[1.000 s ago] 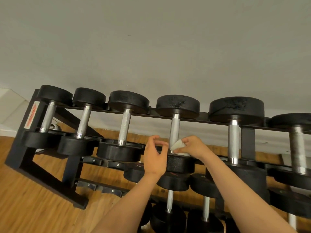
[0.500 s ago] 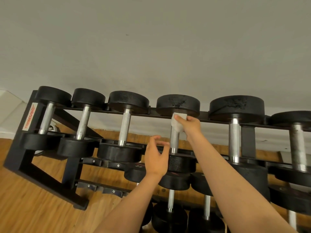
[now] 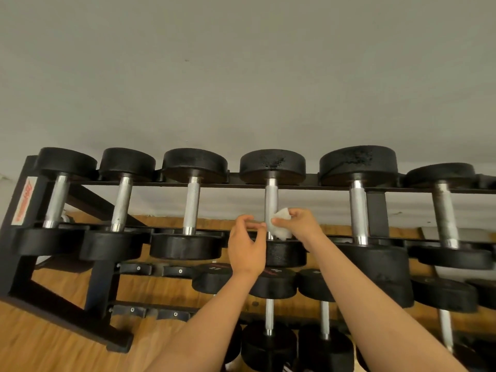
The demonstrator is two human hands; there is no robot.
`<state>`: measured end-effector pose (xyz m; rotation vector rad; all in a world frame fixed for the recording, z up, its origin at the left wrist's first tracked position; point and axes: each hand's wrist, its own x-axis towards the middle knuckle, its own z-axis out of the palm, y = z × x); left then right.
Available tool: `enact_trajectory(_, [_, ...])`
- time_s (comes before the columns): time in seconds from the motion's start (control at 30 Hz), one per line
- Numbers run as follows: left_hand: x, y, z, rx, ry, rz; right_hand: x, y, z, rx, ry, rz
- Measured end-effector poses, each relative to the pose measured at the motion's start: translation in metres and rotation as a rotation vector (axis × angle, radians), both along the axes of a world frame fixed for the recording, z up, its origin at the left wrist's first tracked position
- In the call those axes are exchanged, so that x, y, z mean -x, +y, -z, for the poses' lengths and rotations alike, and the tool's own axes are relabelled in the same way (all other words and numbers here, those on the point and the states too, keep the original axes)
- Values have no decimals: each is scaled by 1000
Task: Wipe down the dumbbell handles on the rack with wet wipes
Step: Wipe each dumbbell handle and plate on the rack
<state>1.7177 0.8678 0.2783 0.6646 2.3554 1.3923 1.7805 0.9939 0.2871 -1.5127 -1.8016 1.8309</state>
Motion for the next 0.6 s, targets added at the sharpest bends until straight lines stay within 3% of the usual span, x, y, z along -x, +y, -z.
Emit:
enact_trajectory(0.2, [3, -2, -7, 40, -61, 66, -7, -13, -12, -346, -285, -239])
enact_trajectory(0.27, [11, -5, -8, -26, -241, 107, -10, -19, -23, -305, -137, -190])
enact_trajectory(0.37, [33, -13, -21, -141, -566, 128, -13, -28, -39, -58, 193, -130])
enact_trajectory(0.5, [61, -17, -42, -137, -699, 307, -5, -39, -51, 146, 373, -132])
enact_trajectory(0.6, [65, -15, -54, -117, -630, 377, 0, -42, -54, 225, 456, -71])
